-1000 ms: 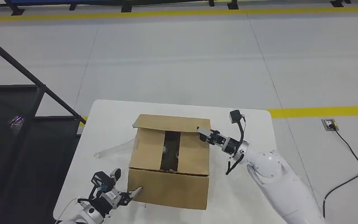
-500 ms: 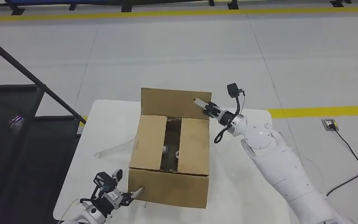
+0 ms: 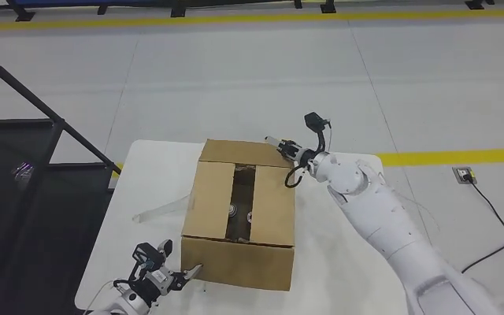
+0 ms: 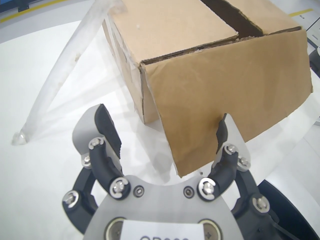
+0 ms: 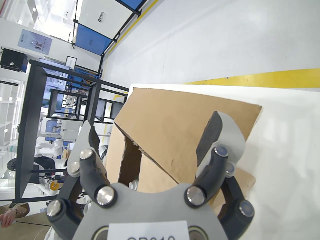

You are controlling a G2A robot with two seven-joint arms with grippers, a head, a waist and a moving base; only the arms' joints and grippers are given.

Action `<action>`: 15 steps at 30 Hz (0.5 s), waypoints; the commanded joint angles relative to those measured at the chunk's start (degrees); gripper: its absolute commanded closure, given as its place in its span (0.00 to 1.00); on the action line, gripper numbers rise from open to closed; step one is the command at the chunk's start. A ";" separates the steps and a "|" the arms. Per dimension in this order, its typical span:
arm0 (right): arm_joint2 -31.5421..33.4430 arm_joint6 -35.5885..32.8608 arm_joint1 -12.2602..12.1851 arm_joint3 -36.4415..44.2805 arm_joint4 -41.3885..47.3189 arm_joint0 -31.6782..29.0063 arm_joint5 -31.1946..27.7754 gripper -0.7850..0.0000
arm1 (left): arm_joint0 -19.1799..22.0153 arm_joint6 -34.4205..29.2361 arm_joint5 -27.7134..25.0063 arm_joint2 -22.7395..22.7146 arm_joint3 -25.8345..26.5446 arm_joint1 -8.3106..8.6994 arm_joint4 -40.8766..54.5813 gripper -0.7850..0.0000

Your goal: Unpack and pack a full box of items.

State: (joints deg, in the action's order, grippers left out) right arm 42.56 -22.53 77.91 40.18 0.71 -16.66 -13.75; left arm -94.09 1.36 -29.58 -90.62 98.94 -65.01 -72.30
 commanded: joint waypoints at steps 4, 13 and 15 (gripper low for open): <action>0.94 0.39 0.99 -2.63 2.64 0.17 -3.95 0.00 | -0.13 -0.07 -0.26 0.65 0.03 0.06 -0.62 0.00; 5.50 -11.36 0.10 6.09 11.53 -4.26 -14.24 0.00 | -3.03 4.18 3.04 -2.49 4.33 0.19 0.12 0.00; 5.65 -15.19 -0.27 9.99 12.08 -6.12 -12.78 0.00 | -3.79 4.93 3.01 -4.11 5.11 0.25 2.35 0.00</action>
State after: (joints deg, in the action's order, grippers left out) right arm 48.21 -35.33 77.80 48.01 12.56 -21.81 -27.53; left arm -97.50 5.93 -26.52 -93.84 103.70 -64.79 -71.26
